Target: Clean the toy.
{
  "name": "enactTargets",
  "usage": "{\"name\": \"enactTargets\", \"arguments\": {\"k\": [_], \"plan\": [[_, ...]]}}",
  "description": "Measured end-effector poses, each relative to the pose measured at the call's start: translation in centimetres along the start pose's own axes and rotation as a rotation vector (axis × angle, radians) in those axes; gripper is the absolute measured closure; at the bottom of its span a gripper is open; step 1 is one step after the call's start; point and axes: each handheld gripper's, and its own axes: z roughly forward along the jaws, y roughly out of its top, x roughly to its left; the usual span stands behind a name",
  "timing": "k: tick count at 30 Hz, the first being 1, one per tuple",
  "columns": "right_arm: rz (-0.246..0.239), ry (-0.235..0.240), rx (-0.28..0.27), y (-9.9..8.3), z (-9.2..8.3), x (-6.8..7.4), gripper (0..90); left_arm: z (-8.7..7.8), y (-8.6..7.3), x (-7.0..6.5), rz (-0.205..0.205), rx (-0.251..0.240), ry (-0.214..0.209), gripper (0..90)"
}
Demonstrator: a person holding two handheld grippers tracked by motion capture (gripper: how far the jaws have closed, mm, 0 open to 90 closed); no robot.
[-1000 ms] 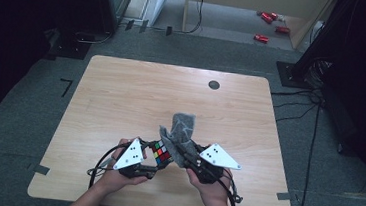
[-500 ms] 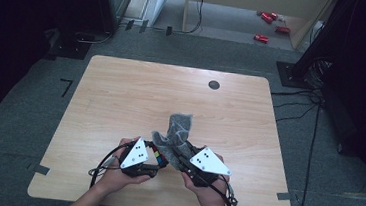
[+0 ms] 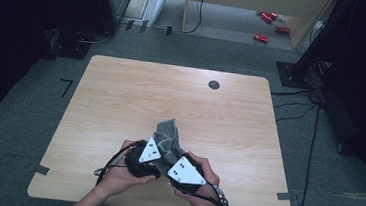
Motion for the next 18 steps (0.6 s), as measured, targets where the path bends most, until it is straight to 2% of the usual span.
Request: {"name": "enactTargets", "arguments": {"k": [2,4,6,7,8,9,11,13,14,15,17,18], "plan": [[-0.015,-0.077,0.026,-0.1,-0.2,-0.8,67.1,0.1,-0.1,0.1,0.002,0.005,-0.001,34.9],[0.026,-0.141,0.069,-0.3,-0.3,-1.7,67.3,0.0,-0.1,0.2,-0.015,-0.014,-0.019,34.9],[0.078,-0.136,0.053,-0.5,-0.6,-2.3,67.2,0.0,-0.1,0.3,-0.009,-0.011,-0.007,34.8],[0.089,-0.116,0.033,-0.4,-0.7,-2.2,67.1,0.0,-0.1,0.3,-0.009,-0.010,-0.010,34.8],[0.080,-0.090,0.011,-0.1,-0.8,-1.8,67.0,0.0,-0.1,0.3,-0.013,-0.009,-0.013,34.8],[0.053,-0.062,-0.006,0.2,-0.8,-1.1,66.9,0.0,-0.1,0.2,-0.008,-0.009,-0.011,34.8],[-0.013,-0.035,-0.001,0.5,-0.4,0.2,66.4,0.0,0.0,0.0,0.005,-0.009,-0.011,34.8],[-0.070,-0.056,0.017,0.3,0.1,0.7,66.4,0.0,-0.1,0.0,0.016,-0.004,-0.001,34.9],[-0.060,-0.068,0.028,0.1,0.1,0.5,66.4,0.1,-0.2,0.0,0.016,0.001,-0.004,34.9],[-0.028,-0.079,0.036,0.0,0.1,-0.1,66.6,0.2,-0.3,0.1,0.015,0.000,-0.009,34.8],[0.040,-0.147,0.078,-0.5,0.0,-1.6,66.9,0.0,-0.4,0.2,0.008,-0.033,-0.033,34.8],[0.073,-0.162,0.081,-0.8,-0.2,-2.4,66.9,-0.2,-0.4,0.2,0.015,-0.059,-0.042,34.8]]}}
